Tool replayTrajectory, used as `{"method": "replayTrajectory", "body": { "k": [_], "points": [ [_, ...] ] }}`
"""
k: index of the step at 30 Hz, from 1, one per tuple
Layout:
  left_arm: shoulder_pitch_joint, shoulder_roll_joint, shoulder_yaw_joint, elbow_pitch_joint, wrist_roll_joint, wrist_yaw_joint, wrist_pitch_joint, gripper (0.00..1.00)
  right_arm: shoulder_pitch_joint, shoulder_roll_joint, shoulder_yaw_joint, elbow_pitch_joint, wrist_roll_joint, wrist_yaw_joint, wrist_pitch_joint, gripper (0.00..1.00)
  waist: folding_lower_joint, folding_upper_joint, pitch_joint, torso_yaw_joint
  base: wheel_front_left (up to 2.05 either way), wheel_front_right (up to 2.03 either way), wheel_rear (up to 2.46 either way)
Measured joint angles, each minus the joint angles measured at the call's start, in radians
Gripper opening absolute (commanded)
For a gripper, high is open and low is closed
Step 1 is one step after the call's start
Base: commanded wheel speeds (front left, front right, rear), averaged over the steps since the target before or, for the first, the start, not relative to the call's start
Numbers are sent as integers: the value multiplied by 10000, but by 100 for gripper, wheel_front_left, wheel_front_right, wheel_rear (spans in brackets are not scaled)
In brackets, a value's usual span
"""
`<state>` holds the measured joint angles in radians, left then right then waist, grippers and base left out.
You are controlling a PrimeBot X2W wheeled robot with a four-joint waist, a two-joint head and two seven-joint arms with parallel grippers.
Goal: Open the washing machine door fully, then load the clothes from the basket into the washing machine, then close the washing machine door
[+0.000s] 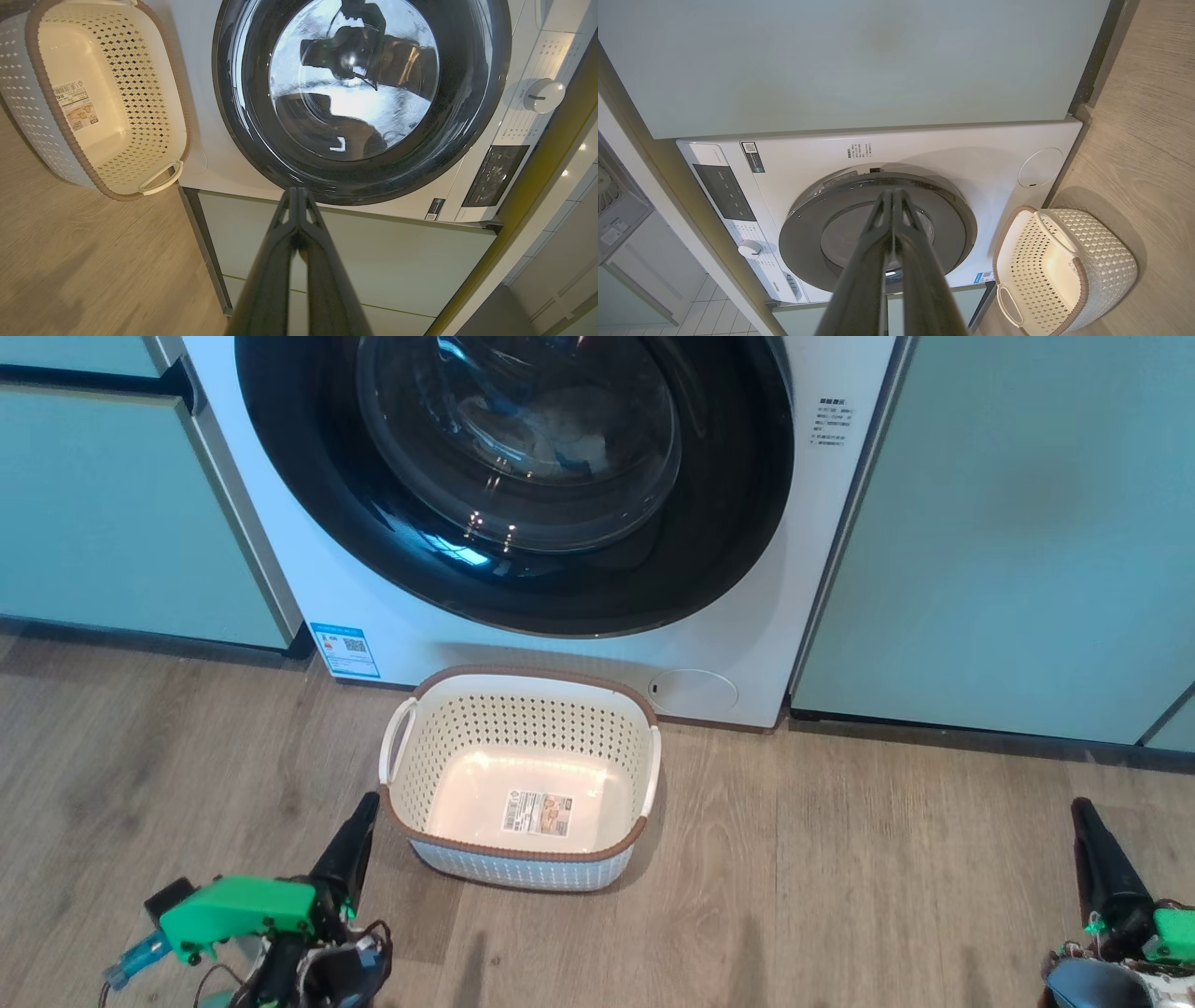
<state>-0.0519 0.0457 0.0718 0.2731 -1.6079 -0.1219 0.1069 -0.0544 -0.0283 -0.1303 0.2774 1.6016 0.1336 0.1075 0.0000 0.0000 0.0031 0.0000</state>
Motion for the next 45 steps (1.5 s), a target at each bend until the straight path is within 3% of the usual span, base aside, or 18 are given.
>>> {"method": "replayTrajectory", "body": {
  "k": [45],
  "points": [
    [0,-8,63,0,2,0,0,0,0,0,0,0,0,0,0,0,0,0,0,0,0,0,0]
  ]
}}
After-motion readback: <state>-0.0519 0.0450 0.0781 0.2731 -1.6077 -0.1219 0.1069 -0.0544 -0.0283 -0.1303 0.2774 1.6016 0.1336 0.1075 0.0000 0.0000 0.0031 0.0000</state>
